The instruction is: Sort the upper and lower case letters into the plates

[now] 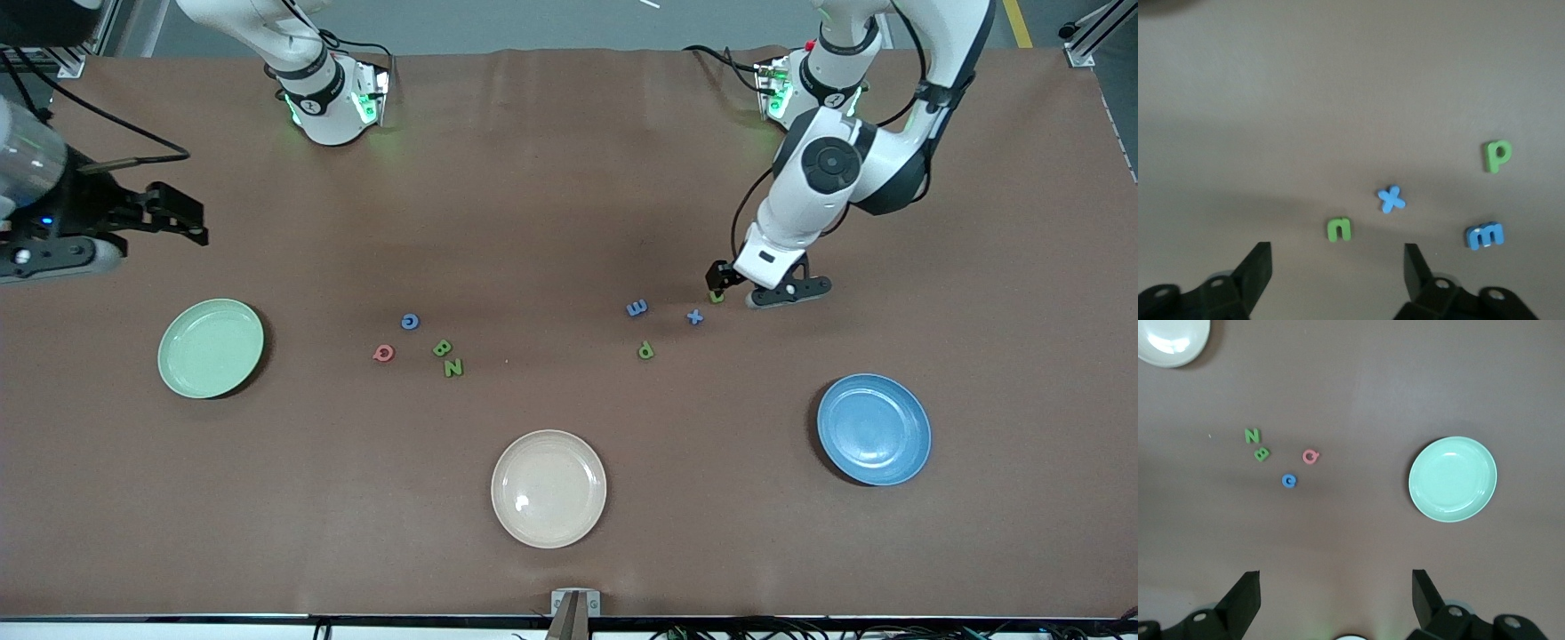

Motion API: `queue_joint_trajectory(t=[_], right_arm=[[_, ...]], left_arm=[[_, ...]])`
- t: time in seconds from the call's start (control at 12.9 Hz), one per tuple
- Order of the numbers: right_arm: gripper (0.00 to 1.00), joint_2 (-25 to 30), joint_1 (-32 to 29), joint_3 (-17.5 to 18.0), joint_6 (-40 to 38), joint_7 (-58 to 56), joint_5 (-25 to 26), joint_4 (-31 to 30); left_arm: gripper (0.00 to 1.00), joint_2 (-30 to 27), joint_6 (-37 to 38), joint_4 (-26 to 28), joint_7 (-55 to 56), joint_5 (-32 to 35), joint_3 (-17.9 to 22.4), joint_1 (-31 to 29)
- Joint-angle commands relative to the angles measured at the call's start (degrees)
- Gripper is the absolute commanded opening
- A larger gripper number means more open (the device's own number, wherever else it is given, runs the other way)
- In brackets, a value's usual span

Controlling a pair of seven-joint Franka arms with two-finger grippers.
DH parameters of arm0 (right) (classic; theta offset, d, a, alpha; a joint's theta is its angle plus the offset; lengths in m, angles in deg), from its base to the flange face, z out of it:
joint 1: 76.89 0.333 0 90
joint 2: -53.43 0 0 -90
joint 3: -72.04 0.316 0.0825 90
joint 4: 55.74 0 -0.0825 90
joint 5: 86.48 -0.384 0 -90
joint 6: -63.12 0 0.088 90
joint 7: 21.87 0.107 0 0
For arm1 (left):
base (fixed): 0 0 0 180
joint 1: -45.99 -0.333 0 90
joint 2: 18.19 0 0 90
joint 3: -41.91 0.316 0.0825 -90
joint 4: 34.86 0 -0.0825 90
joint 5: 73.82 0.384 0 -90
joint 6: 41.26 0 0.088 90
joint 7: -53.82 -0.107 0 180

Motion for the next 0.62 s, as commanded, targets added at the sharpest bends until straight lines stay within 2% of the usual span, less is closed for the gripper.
queue_joint_trajectory(t=[0.0,0.23,0.54], right_arm=[[1.00,0.5,1.3,-0.4,4.1,1.9,1.0,-7.1],[1.00,1.9,2.9,-0.4,12.8,9.7,0.7,-19.3],[1.00,2.6,5.4,-0.3,22.0,20.1,0.7,-30.1]], left_arm=[[0.79,4.1,-1.2,-0.2,10.5,10.0,-0.1,0.7],[0.76,10.1,-4.5,-0.7,21.9,20.9,-0.2,0.6],[0.69,12.6,-5.5,-0.5,24.8,23.7,-0.2,0.1]])
